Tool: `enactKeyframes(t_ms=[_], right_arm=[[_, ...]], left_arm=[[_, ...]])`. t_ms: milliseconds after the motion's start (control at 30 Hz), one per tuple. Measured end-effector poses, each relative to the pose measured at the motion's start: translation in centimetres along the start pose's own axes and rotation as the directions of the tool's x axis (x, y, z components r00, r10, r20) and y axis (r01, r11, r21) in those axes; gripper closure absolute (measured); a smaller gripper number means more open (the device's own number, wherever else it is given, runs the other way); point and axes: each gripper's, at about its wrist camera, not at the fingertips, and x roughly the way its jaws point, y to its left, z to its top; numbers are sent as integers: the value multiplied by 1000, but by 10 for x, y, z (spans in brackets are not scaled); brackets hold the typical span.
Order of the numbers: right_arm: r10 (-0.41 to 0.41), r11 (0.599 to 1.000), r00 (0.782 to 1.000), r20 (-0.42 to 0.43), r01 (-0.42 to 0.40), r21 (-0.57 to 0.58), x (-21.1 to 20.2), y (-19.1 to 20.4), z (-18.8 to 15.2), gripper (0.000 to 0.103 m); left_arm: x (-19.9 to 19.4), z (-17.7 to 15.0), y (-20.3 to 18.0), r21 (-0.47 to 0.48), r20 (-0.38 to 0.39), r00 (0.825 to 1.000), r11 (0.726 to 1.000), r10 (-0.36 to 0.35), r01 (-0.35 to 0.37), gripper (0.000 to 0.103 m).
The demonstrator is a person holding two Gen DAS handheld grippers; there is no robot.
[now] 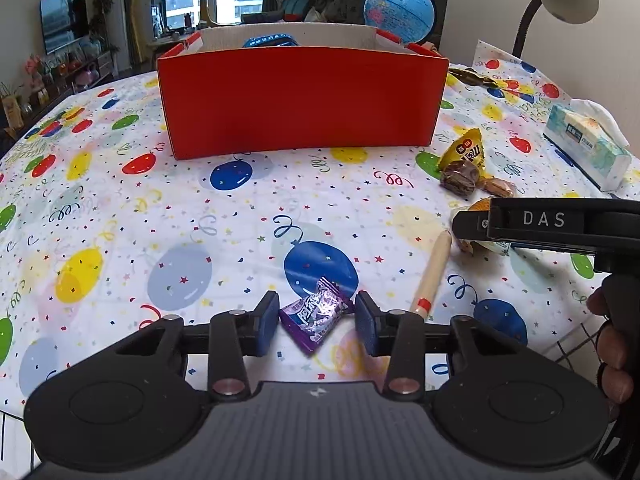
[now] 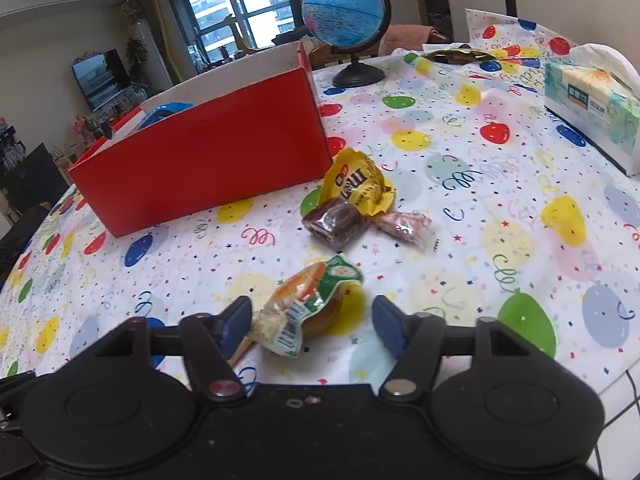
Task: Organize snacks
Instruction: 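Grasp the purple candy wrapper with left gripper while right gripper grasps orange candy packet, then lift both candies and carry them over the red box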
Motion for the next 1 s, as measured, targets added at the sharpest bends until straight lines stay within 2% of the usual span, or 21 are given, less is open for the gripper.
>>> enactKeyframes(t_ms=[33, 100, 533, 600, 1000], right_arm=[[6, 1000, 1000, 0, -6, 1, 0, 0, 0, 51], [16, 1000, 1000, 2, -16, 0, 0, 0, 0, 59], [22, 1000, 999, 24, -22, 0, -10, -5, -1, 62], [23, 1000, 999, 29, -23, -5, -14, -5, -1, 67], [42, 999, 997, 66, -41, -18, -38, -4, -3, 67]], left_arm=[[0, 0, 0, -3, 3, 1000, 1000, 1, -1, 64], [0, 0, 1, -9, 8, 1000, 1000, 4, -4, 73], [-1, 1, 6, -56, 10, 1000, 998, 24, -24, 74], [-3, 1, 7, -60, 16, 999, 998, 28, -27, 74], [-27, 3, 6, -74, 59, 998, 997, 32, -28, 74]])
